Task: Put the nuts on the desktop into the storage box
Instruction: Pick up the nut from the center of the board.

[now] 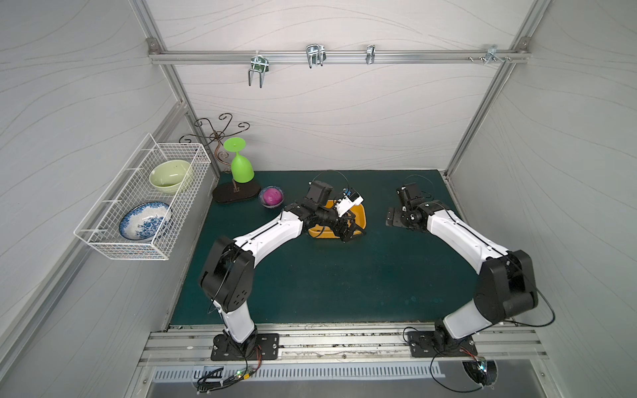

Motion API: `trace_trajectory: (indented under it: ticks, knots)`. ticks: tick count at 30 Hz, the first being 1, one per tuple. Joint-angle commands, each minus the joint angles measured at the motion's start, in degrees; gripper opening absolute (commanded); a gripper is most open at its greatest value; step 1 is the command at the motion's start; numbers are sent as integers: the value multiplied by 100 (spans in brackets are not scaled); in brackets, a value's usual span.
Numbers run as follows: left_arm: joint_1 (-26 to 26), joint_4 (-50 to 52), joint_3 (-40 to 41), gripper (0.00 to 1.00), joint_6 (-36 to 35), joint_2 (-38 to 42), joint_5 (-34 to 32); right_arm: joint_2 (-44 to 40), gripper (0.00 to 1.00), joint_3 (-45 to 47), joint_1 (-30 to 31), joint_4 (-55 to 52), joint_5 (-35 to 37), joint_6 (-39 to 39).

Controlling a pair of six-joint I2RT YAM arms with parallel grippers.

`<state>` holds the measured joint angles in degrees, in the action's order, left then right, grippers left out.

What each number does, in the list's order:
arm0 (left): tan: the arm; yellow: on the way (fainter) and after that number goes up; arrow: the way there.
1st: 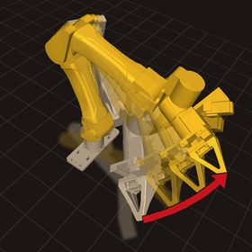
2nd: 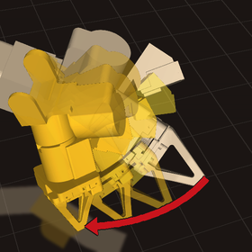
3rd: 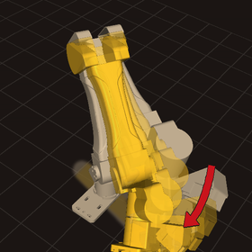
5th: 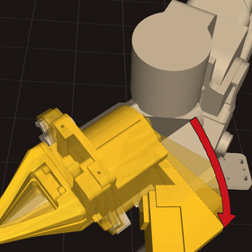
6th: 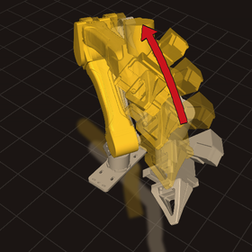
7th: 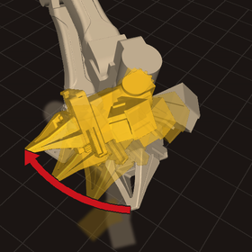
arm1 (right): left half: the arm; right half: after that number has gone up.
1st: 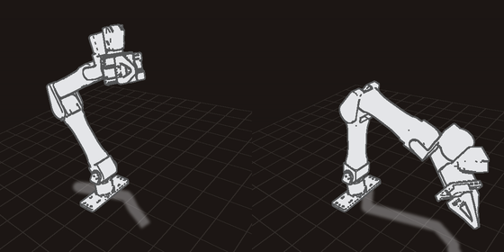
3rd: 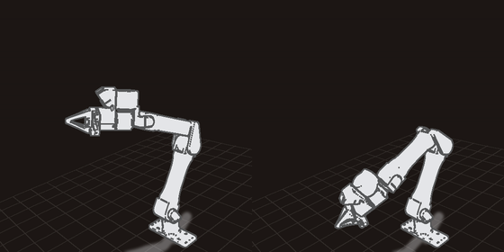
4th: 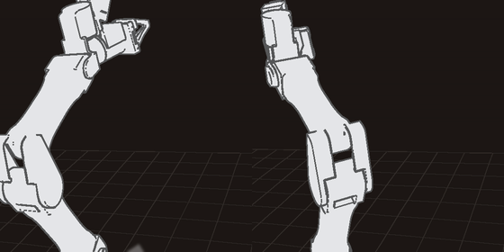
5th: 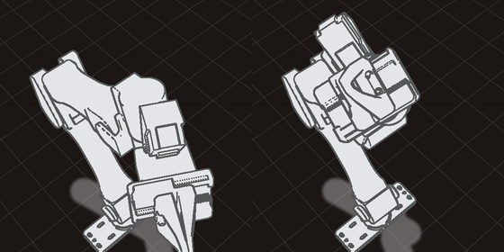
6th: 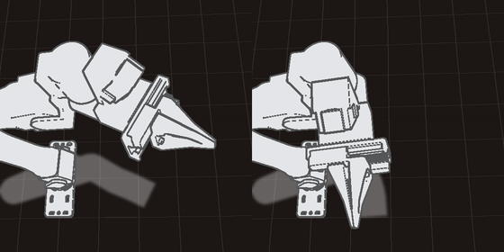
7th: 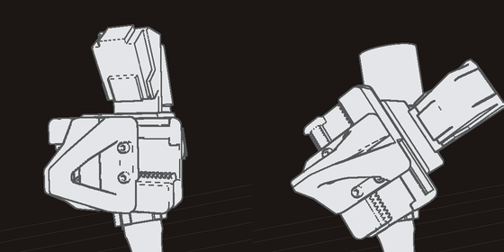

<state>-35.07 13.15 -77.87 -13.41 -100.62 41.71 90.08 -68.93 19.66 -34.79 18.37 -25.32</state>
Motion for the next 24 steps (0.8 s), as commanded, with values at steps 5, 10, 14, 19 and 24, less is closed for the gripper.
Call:
trace_trajectory:
  ticks: [5,10,14,19,24]
  knots:
    - [-390,337,-528,98,-198,-361,-255,726,93,-29,-570,237,-609,-133]
    - [-447,355,-493,98,-145,-494,-251,1271,87,-350,-715,262,-149,-115]
    - [-465,329,-480,98,-67,-599,-360,1676,82,-622,-913,289,-278,-304]
    - [-465,360,-467,98,-98,-644,-375,1964,77,-851,-1104,365,-570,-607]
    - [-464,390,-449,98,-180,-678,-373,2231,69,-1108,-1221,298,-593,-958]
